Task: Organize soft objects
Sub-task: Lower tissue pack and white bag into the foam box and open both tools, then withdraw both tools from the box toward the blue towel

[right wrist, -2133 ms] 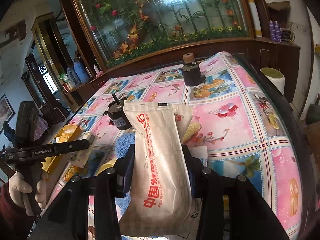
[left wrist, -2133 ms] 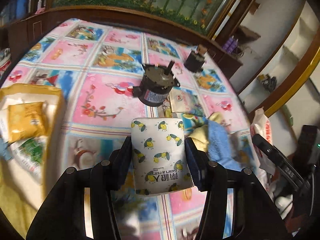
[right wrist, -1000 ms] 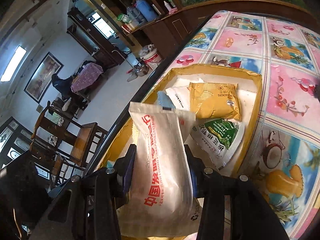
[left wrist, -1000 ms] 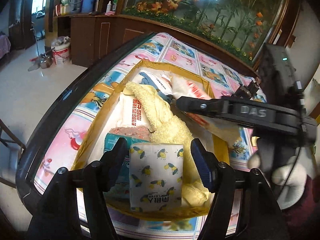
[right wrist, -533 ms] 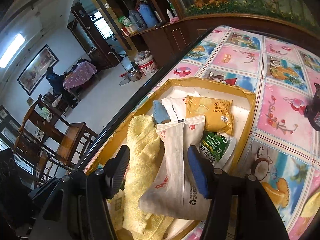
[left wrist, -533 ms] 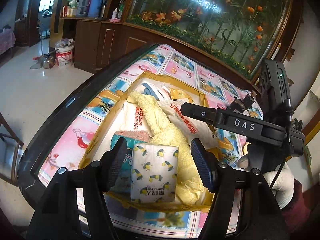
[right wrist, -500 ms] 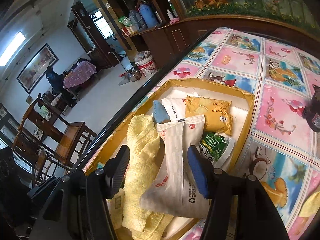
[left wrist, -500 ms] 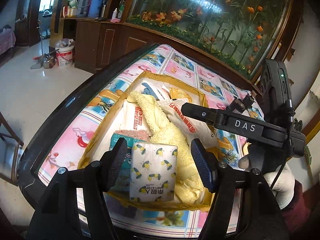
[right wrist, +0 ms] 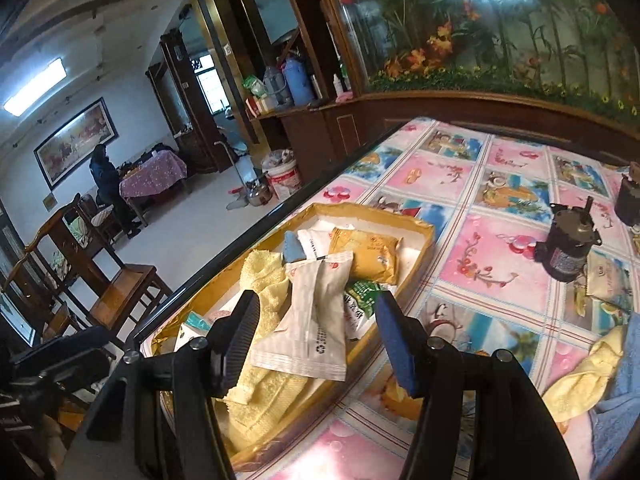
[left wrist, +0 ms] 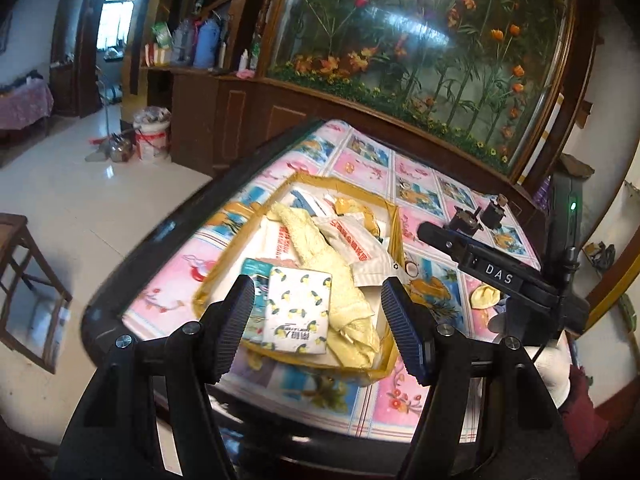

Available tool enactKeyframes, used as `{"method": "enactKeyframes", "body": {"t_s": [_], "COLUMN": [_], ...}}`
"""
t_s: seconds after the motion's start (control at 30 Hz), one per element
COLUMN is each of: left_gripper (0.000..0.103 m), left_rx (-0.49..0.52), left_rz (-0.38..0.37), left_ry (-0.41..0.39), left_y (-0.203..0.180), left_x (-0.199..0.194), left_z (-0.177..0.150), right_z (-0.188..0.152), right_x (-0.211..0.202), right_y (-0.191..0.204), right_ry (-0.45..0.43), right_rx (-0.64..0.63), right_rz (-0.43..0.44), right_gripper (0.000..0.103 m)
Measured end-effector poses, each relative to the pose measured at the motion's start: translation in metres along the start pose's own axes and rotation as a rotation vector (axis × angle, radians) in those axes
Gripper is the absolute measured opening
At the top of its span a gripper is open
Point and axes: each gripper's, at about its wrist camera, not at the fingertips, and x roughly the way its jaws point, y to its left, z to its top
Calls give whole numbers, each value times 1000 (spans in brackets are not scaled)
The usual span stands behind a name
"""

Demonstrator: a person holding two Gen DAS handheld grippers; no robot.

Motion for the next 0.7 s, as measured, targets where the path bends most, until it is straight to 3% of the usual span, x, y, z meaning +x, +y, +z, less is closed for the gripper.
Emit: {"method": "enactKeyframes", "body": {"t_s": [0.3, 0.5, 0.7], "left_gripper": [67, 67, 67], "left_rx": [-47, -45, -22], "left_rz": [75, 69, 63], "left_ry": [-117, -102, -99], "left_y": [8, 2, -9], "left_x": [-54, -52, -55], "left_z": [-3, -5, -8], "right_z": [-1, -11, -14], "right_x": [-3, -9, -6], "right_y": [-25, -20, -34], "right_ry": [-26, -70, -73], "right_rx": [73, 21, 48], "right_rz": [-30, -67, -102], "right_gripper": [60, 60, 60]}}
